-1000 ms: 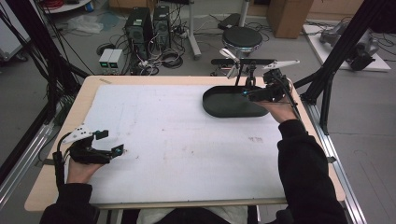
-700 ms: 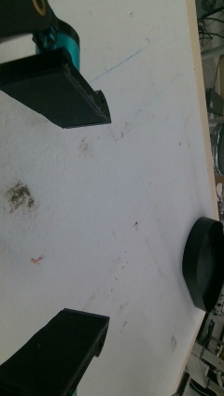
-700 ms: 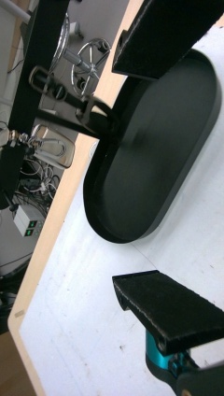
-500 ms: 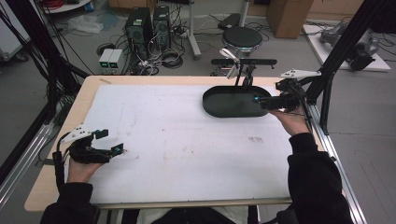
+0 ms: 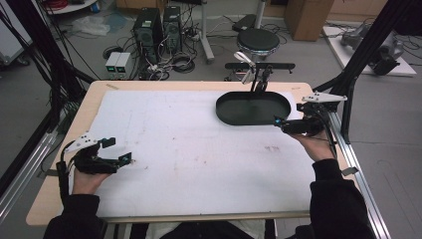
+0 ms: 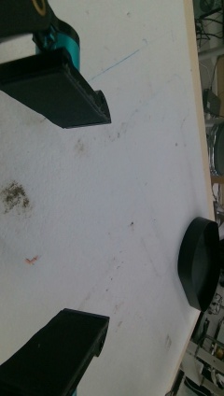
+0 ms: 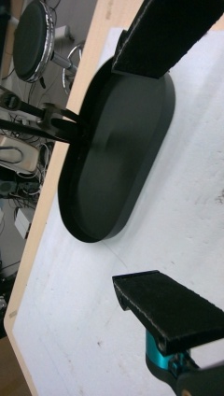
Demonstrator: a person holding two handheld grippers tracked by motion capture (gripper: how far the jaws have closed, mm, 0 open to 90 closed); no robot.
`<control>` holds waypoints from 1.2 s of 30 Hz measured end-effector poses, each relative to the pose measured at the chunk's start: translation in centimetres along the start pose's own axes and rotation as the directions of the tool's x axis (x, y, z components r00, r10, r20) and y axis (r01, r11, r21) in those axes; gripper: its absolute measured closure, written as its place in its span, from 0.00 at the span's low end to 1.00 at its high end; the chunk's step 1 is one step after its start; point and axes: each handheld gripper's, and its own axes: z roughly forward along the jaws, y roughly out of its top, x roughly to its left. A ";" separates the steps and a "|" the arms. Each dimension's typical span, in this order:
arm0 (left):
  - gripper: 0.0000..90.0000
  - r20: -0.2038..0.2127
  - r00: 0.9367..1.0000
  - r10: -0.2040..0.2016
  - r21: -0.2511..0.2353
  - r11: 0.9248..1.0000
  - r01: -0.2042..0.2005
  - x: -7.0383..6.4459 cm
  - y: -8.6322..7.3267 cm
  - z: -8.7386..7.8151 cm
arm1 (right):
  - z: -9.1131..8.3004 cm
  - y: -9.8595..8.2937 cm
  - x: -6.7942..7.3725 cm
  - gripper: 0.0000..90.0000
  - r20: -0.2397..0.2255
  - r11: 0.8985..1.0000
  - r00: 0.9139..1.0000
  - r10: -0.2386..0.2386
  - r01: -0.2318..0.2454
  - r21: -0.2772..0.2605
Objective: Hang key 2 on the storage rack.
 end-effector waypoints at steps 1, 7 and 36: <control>0.06 0.001 1.000 -0.002 0.000 1.000 0.002 0.0 0.0 0.0 | 0.0 -0.4 -0.1 0.01 -0.001 1.000 1.000 -0.006 0.006 -0.005; 0.06 0.001 1.000 0.000 0.001 1.000 0.000 0.0 0.0 0.1 | -0.3 -1.8 -0.1 0.01 -0.007 1.000 1.000 0.009 -0.009 -0.010; 0.06 0.007 1.000 0.001 0.006 1.000 -0.001 0.0 0.0 0.2 | 0.0 -10.8 0.4 0.01 -0.013 0.995 0.999 0.047 -0.048 -0.087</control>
